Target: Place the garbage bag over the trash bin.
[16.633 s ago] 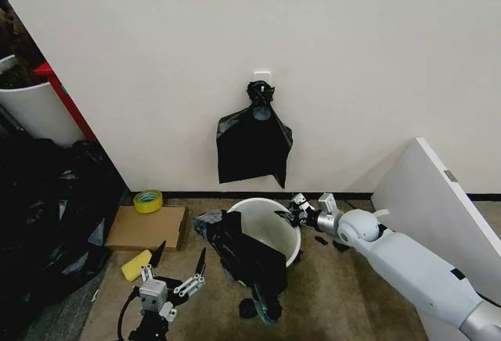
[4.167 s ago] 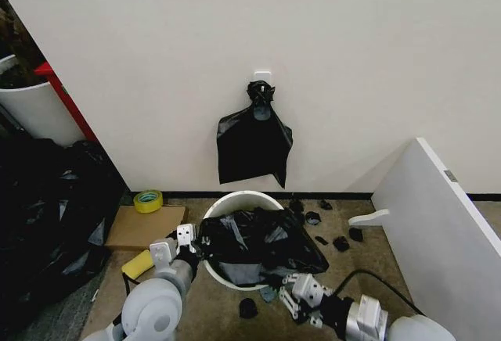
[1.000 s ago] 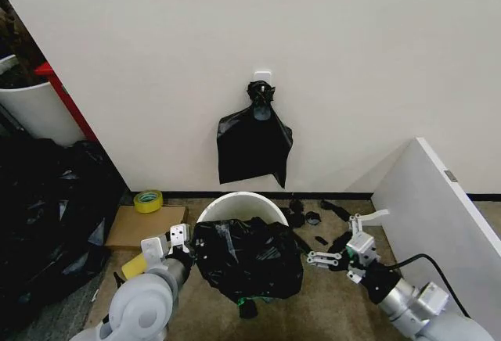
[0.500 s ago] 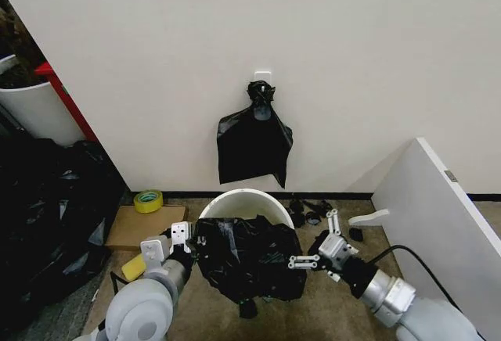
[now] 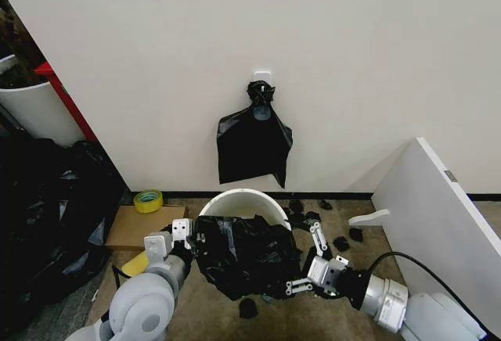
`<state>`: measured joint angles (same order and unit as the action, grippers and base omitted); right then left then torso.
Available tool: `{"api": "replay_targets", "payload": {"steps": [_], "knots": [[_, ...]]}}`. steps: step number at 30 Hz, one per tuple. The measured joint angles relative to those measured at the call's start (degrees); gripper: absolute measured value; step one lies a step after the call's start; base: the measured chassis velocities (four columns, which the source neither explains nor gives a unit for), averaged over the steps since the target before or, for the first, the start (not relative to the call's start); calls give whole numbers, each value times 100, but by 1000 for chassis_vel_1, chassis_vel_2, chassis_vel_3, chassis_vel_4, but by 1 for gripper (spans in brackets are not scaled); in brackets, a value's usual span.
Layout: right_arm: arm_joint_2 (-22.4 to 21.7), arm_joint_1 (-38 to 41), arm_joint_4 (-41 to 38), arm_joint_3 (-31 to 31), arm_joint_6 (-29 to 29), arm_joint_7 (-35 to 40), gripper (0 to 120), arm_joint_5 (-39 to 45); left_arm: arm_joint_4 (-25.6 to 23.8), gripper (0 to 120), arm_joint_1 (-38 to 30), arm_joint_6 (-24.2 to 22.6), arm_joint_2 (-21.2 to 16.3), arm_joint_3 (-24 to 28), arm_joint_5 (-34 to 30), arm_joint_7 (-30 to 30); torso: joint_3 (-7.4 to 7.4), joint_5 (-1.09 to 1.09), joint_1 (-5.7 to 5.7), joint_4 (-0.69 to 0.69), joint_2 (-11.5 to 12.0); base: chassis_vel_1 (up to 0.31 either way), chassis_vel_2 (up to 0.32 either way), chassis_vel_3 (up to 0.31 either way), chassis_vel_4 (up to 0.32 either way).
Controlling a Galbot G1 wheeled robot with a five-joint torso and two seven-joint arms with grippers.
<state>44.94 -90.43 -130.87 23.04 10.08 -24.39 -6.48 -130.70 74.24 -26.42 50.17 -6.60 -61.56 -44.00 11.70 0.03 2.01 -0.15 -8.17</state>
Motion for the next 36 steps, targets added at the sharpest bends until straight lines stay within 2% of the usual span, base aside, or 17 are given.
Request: {"api": "replay_targets", "payload": {"steps": [7, 22, 26, 28, 34, 36], "knots": [[62, 292, 380, -190, 300, -187, 99, -756, 0, 1, -9, -38, -25, 17, -29, -8, 0, 1, 0, 0, 0, 0, 0, 0, 0], [382, 640, 471, -648, 849, -238, 99, -2395, 68, 1, -48, -148, 42, 98, -200, -117, 0, 0, 0, 0, 0, 0, 0, 0, 0], [436, 755, 549, -767, 904, -200, 84, -2730, 35, 1, -41, -179, 46, 39, -212, -119, 0, 0, 0, 0, 0, 0, 0, 0, 0], [437, 761, 556, -771, 912, -193, 81, -2754, 33, 1, -41, -180, 45, 32, -214, -118, 0, 0, 0, 0, 0, 0, 0, 0, 0], [436, 839, 625, -778, 1011, -120, 55, -2976, -15, 1, 8, -189, 54, 50, -215, -116, 0, 0, 0, 0, 0, 0, 0, 0, 0], [434, 853, 636, -780, 1032, -121, 51, -3009, -15, 1, 8, -190, 57, 60, -213, -116, 0, 0, 0, 0, 0, 0, 0, 0, 0]]}}
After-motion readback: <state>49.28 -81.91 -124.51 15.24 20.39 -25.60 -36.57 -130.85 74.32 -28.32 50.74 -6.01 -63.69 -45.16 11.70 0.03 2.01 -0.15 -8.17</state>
